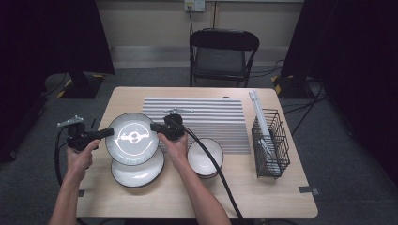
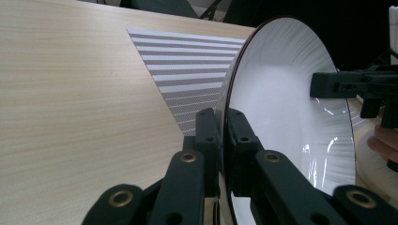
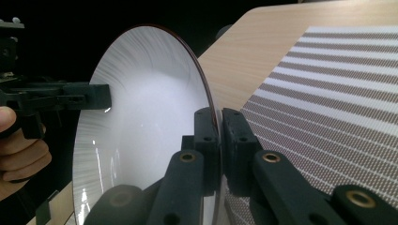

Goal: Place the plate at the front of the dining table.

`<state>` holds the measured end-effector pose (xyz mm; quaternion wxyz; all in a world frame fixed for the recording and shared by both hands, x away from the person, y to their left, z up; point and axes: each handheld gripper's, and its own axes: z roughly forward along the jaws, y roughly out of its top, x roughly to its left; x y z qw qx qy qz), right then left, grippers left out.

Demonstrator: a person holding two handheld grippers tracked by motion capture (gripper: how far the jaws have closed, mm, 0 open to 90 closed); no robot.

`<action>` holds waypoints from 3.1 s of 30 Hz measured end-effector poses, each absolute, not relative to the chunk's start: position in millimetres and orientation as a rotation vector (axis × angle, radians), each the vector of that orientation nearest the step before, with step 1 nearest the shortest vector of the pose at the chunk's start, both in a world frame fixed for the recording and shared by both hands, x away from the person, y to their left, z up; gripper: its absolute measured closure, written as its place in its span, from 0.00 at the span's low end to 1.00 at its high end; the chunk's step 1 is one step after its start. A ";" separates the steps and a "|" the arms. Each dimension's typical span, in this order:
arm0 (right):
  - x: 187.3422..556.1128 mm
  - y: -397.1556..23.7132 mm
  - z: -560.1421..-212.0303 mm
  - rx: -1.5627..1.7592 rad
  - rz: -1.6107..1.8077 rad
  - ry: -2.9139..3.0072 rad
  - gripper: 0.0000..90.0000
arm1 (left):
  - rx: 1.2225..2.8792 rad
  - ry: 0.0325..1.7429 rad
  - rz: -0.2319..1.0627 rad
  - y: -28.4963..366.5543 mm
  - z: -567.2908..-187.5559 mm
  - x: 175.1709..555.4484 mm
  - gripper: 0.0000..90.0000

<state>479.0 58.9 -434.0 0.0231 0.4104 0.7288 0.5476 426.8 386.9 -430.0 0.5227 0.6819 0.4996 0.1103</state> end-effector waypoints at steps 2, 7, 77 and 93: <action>478.0 59.2 -431.9 1.268 1.696 2.254 0.95 | 1.635 1.190 0.264 387.6 -428.0 426.6 0.95; 477.3 58.2 -427.4 1.258 1.694 2.250 0.95 | 1.627 1.190 0.263 385.9 -424.4 426.6 0.95; 490.1 4.8 -356.4 1.239 1.681 2.143 0.95 | 1.622 1.070 0.265 334.6 -363.6 461.2 0.95; 491.1 -30.3 -349.5 1.234 1.663 2.113 0.95 | 1.636 1.023 0.258 299.9 -358.8 472.0 0.95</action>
